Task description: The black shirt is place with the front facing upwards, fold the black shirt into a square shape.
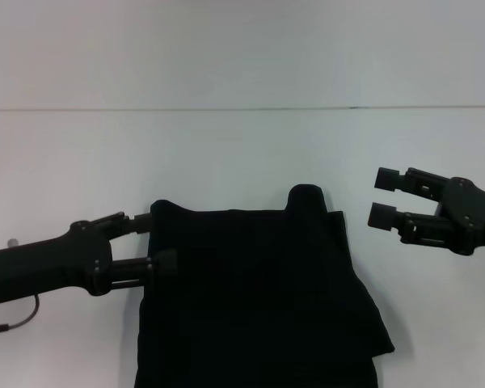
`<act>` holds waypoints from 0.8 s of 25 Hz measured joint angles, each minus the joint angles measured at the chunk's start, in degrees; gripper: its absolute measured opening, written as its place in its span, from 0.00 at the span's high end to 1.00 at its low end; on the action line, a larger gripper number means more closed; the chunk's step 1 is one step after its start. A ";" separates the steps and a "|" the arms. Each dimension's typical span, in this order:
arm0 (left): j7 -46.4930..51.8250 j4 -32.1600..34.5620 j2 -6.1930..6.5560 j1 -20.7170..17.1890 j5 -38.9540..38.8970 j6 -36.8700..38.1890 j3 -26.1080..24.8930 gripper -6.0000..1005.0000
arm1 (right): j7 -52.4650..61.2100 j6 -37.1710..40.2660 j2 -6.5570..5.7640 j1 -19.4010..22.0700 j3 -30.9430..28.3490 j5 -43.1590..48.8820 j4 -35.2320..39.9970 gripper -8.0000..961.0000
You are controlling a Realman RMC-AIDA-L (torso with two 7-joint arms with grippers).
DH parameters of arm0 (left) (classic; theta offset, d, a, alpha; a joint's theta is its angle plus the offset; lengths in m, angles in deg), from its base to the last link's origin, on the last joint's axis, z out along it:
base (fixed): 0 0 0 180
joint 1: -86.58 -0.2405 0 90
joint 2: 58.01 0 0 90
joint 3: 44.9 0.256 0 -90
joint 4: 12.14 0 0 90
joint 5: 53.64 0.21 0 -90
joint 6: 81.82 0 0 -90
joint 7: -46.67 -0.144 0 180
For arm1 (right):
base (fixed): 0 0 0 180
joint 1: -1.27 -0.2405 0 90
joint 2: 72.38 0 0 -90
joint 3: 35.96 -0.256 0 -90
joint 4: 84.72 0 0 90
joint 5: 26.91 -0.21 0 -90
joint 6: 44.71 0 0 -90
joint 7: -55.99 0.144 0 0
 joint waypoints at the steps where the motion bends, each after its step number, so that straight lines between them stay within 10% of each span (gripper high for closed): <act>1: -3.43 -0.32 0.12 -0.04 -0.14 1.08 -0.56 0.19 | 0.00 0.68 -0.17 0.12 0.05 -0.02 0.20 0.02; 20: -2.46 -0.87 0.82 2.62 -0.14 6.36 3.02 0.10 | -0.13 7.54 -2.08 -2.46 5.99 5.62 2.96 0.02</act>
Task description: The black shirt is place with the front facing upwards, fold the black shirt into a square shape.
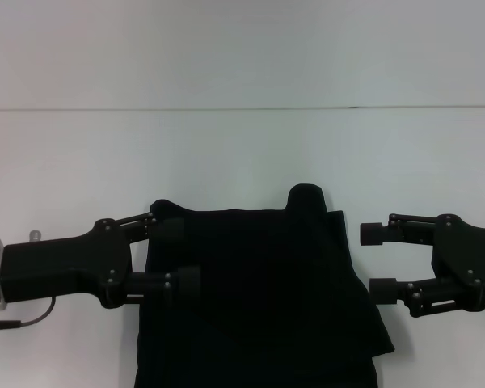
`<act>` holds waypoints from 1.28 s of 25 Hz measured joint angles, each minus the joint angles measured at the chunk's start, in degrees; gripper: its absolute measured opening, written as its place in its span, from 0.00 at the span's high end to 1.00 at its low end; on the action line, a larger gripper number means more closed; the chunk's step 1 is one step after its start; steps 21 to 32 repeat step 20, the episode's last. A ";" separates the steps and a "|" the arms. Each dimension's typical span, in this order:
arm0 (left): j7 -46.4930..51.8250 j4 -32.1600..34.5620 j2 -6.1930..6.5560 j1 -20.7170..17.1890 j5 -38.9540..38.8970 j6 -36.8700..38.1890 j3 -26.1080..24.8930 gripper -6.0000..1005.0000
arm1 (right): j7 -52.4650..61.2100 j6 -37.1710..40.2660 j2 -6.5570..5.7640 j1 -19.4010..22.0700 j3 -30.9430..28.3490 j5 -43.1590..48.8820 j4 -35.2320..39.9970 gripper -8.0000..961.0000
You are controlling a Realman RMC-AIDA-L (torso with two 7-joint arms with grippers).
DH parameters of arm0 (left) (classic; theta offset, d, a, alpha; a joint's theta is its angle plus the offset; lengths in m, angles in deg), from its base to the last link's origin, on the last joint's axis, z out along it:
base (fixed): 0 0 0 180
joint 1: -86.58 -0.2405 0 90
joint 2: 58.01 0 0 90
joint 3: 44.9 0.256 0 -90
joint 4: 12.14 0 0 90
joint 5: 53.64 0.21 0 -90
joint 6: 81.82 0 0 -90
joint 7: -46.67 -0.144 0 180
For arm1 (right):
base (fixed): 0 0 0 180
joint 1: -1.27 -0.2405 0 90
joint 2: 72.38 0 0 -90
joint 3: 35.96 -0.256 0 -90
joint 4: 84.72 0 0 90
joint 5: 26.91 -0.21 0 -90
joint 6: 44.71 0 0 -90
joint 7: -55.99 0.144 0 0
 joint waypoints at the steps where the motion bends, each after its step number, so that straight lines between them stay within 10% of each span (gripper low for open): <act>1: 0.01 -0.01 -0.06 -0.06 0.00 0.00 0.00 0.10 | -0.01 -0.16 0.00 -0.07 0.03 0.01 0.00 0.02; 32: 0.19 -0.14 -0.38 -0.32 0.59 -0.45 1.20 0.09 | 0.25 -1.93 0.23 -0.25 0.09 0.07 -0.51 0.02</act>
